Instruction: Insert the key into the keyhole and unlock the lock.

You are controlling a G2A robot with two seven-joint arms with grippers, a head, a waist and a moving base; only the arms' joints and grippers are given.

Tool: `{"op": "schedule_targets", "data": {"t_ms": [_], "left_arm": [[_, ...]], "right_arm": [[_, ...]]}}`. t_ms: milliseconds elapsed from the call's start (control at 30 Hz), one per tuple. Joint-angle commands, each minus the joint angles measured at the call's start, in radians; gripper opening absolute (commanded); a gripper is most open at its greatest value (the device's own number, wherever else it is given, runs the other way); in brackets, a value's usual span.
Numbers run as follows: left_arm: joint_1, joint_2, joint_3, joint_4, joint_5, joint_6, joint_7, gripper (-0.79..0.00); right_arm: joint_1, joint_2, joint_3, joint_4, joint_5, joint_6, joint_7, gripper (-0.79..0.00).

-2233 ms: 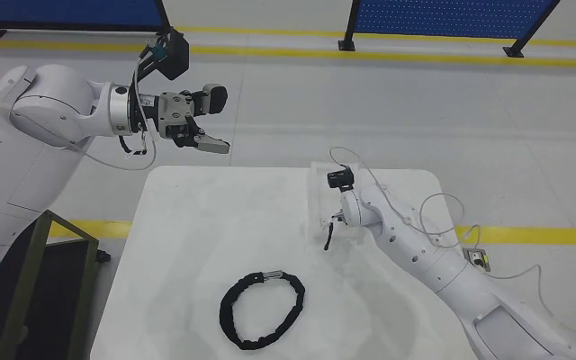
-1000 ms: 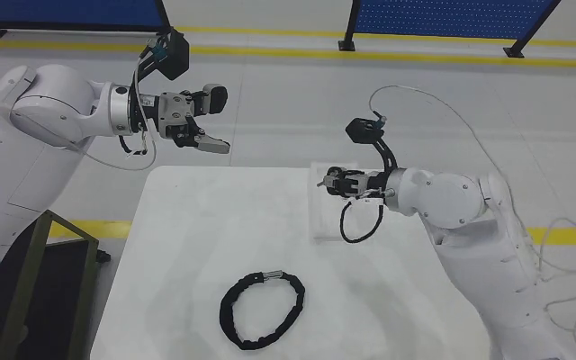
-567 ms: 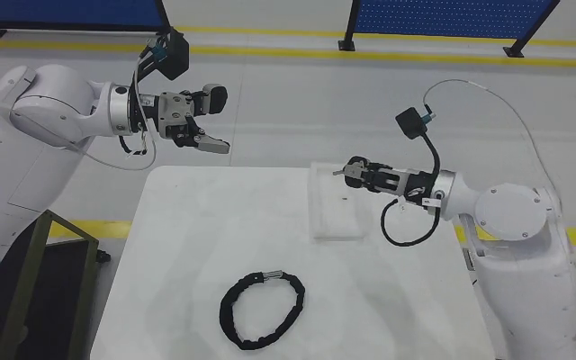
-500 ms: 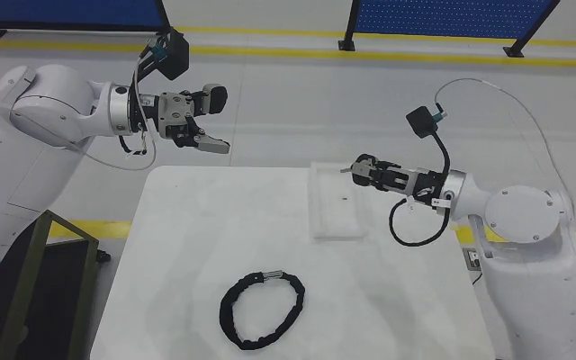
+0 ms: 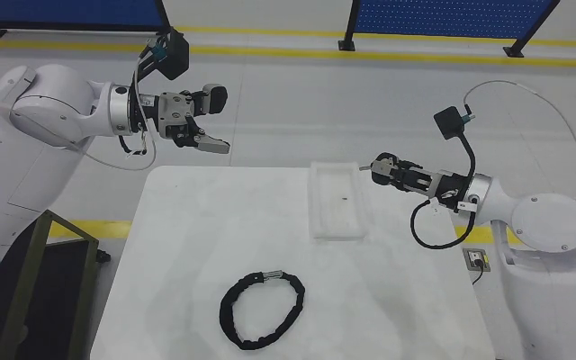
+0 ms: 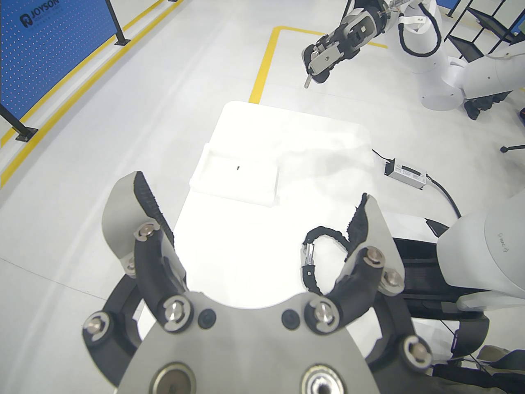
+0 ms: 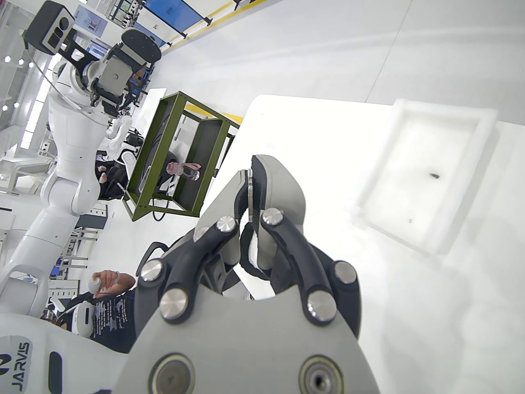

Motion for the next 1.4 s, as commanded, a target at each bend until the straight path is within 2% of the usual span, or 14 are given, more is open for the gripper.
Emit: {"op": "schedule_targets", "data": {"t_ms": [0, 167, 233, 333, 567, 900, 1133, 1367], "left_arm": [[0.0, 0.0, 0.0, 0.0, 0.0, 0.0, 0.0, 0.0], [0.0, 0.0, 0.0, 0.0, 0.0, 0.0, 0.0, 0.0], [0.015, 0.005, -0.012, -0.007, 0.046, 0.031, 0.024, 0.0], [0.052, 0.015, -0.027, -0.002, 0.074, 0.053, 0.045, 0.0], [0.158, 0.032, -0.021, -0.016, 0.071, 0.003, 0.028, 0.0], [0.324, 0.028, 0.022, -0.082, 0.162, 0.0, 0.086, 0.0], [0.392, 0.014, 0.057, -0.13, 0.309, 0.0, 0.177, 0.0], [0.395, -0.035, 0.16, -0.076, 0.525, 0.0, 0.266, 0.0]], "right_arm": [[0.0, 0.0, 0.0, 0.0, 0.0, 0.0, 0.0, -0.785], [0.0, 0.0, 0.0, 0.0, 0.0, 0.0, 0.0, -0.785], [0.0, 0.0, 0.0, 0.0, 0.0, 0.0, 0.0, -0.785], [0.0, 0.0, 0.0, 0.0, 0.0, 0.0, 0.0, -0.785], [0.0, 0.0, 0.0, 0.0, 0.0, 0.0, 0.0, -0.785], [0.0, 0.0, 0.0, 0.0, 0.0, 0.0, 0.0, -0.785], [0.0, 0.0, 0.0, 0.0, 0.0, 0.0, 0.0, -0.785], [0.0, 0.0, 0.0, 0.0, 0.0, 0.0, 0.0, -0.785]]}}
